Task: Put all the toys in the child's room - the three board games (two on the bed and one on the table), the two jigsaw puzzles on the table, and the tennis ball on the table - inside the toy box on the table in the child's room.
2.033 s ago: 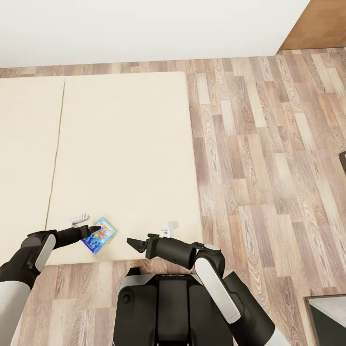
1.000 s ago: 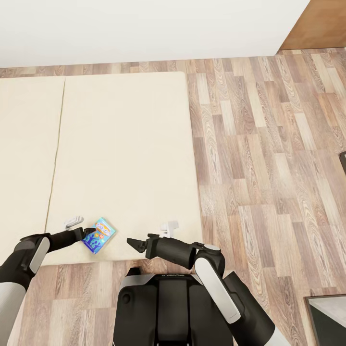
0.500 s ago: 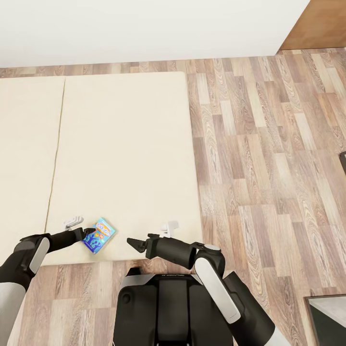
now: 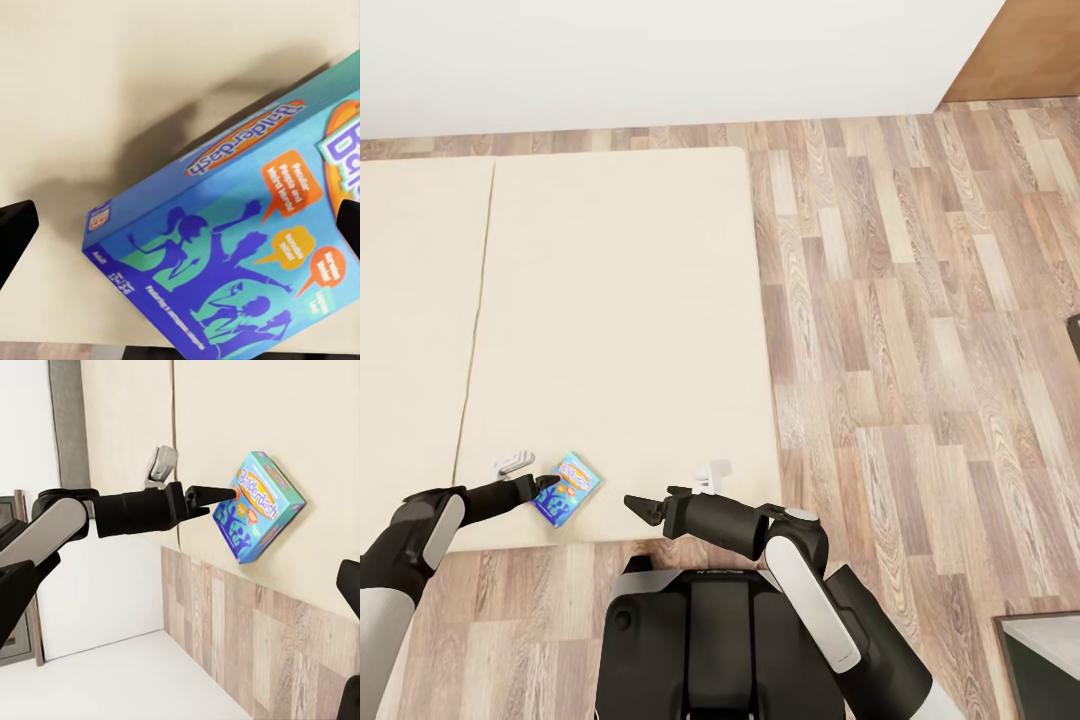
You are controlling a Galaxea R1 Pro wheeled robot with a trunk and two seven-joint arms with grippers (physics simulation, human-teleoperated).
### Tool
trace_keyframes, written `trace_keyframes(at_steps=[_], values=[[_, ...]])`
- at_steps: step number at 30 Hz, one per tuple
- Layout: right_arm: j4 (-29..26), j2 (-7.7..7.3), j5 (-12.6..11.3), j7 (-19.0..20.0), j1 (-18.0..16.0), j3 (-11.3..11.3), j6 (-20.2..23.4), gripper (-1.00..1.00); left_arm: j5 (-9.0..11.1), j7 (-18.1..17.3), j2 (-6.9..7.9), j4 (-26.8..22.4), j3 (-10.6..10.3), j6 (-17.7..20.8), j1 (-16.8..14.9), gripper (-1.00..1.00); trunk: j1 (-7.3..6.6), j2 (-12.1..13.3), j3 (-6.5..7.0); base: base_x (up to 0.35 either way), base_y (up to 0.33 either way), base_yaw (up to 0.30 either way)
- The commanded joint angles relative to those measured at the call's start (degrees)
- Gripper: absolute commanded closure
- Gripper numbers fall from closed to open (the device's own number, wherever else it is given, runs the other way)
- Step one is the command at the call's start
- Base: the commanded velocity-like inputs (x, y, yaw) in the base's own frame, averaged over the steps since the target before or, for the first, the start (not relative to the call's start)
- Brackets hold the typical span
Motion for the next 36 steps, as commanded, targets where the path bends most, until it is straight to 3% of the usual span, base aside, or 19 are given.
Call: trace_keyframes(at_steps=[1, 24, 36], values=[[0.0, 0.02, 0.1, 0.2, 0.0, -0.1, 0.3, -1.00, 0.2, -0.1, -0.02, 0.0, 0.1, 0.4, 0.0, -1.00, 0.03, -0.1, -0.11, 0.000, 0.000, 0.000], [0.0, 0.02, 0.1, 0.2, 0.0, -0.1, 0.3, -1.00, 0.1, -0.3, -0.13, 0.1, 0.1, 0.4, 0.0, -1.00, 0.03, -0.1, -0.74, 0.000, 0.000, 0.000], [0.0, 0.02, 0.1, 0.2, 0.0, -0.1, 0.3, -1.00, -0.5, -5.4, -0.29, 0.1, 0.0, -0.1, 0.0, -1.00, 0.03, -0.1, -1.16, 0.000, 0.000, 0.000]])
